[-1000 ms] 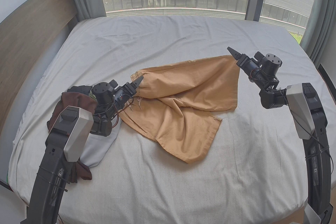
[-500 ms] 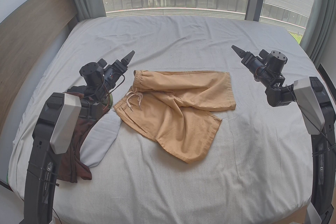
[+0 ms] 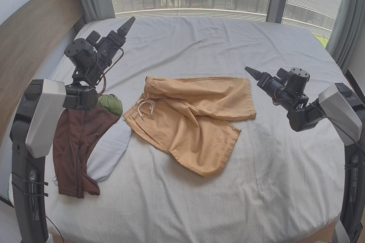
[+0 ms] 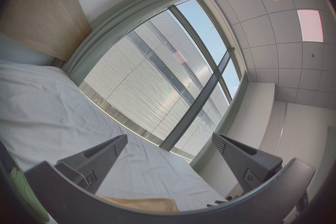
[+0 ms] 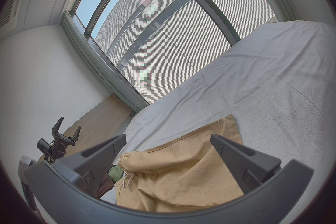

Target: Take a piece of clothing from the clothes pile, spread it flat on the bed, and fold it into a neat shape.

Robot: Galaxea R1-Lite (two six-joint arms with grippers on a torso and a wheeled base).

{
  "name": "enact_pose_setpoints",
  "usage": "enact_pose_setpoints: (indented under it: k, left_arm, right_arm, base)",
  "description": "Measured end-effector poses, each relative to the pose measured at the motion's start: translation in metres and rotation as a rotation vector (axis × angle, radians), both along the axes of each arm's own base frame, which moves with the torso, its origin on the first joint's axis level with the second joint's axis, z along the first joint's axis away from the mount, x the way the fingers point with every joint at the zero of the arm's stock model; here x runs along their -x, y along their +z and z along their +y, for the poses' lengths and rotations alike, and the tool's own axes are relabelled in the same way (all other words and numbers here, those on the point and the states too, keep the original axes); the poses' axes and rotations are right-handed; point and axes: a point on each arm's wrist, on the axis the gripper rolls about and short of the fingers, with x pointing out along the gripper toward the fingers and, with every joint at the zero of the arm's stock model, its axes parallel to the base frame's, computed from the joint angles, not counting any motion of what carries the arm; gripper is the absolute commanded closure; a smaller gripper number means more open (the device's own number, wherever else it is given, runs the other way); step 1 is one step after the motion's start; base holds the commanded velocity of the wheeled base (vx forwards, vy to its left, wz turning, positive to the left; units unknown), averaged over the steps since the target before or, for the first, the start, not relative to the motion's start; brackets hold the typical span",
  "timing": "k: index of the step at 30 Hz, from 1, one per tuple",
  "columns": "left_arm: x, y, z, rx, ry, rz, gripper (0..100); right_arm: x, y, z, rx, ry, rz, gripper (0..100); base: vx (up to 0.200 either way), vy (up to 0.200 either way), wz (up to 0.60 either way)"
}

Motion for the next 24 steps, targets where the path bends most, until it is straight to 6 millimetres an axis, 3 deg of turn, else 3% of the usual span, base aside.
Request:
enact_pose_setpoints:
  k: [8, 18, 24]
  left_arm:
    - [0.038, -0.016, 0.007, -0.070, -0.071, 0.067, 0]
    - [0.102, -0.064, 0.029, -0.215, -0.177, 0.205, 0]
    - [0.139, -0.097, 0.040, -0.419, -0.168, 0.227, 0]
  right_arm:
    - [0.018, -0.003, 0.014, 0.011, 0.035, 0.012, 0]
    - [0.045, -0.020, 0.034, 0.036, 0.088, 0.061, 0]
    - [0.065, -0.040, 0.041, 0.063, 0.114, 0.136, 0]
  base:
    - [0.000, 0.000, 0.00]
    - [0.000, 0.000, 0.00]
    - [0.000, 0.000, 0.00]
